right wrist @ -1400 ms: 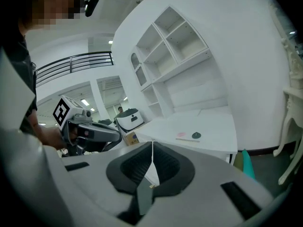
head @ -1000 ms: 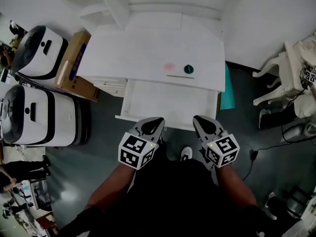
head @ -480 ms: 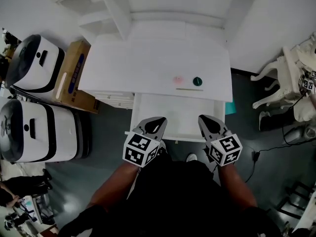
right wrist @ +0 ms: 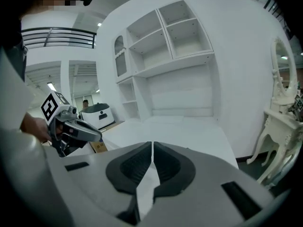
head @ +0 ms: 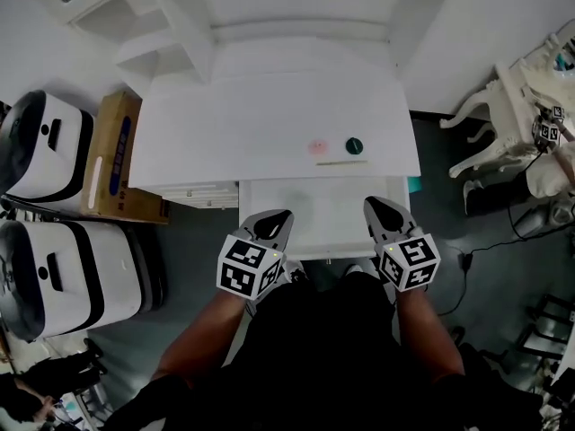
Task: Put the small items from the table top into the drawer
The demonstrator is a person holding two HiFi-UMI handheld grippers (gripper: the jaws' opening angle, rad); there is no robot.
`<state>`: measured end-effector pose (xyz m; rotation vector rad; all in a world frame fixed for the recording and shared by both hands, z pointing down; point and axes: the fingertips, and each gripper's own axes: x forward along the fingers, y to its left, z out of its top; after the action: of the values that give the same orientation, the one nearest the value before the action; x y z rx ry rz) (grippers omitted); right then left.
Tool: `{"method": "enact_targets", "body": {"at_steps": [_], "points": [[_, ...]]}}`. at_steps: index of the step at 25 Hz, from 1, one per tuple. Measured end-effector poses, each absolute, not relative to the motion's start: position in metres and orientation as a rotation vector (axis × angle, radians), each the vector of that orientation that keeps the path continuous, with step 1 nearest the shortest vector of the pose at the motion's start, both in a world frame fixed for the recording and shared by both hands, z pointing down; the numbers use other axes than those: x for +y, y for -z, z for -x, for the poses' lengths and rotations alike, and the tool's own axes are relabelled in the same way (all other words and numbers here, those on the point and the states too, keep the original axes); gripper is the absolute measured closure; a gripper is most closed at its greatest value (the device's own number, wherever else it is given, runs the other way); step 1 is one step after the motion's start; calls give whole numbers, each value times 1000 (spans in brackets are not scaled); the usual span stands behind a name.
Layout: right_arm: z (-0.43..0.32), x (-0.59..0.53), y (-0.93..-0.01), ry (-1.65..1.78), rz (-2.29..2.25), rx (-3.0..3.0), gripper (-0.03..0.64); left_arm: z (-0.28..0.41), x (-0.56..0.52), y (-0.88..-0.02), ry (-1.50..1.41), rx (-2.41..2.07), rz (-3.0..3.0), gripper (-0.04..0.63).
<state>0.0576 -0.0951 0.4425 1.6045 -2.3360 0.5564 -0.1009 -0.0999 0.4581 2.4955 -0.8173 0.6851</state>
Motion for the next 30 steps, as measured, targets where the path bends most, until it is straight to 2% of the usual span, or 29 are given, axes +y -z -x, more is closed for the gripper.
{"method": "enact_targets", "body": {"at_steps": [15, 21, 25, 30], "points": [[-112, -175, -515, -541, -1508, -2117, 587, 90, -112, -481, -714, -857, -2404, 592], [-109, -206, -571, -556, -1350, -2078, 545, 82, -105, -495, -811, -867, -2377, 592], [-113, -228, -602, -534, -1289, -2036, 543, 85, -102, -505, -935, -935, -2396, 592], [-122, -251, -618, -551, -1290, -2005, 543, 84, -102, -505, -914, -959, -2366, 592]]}}
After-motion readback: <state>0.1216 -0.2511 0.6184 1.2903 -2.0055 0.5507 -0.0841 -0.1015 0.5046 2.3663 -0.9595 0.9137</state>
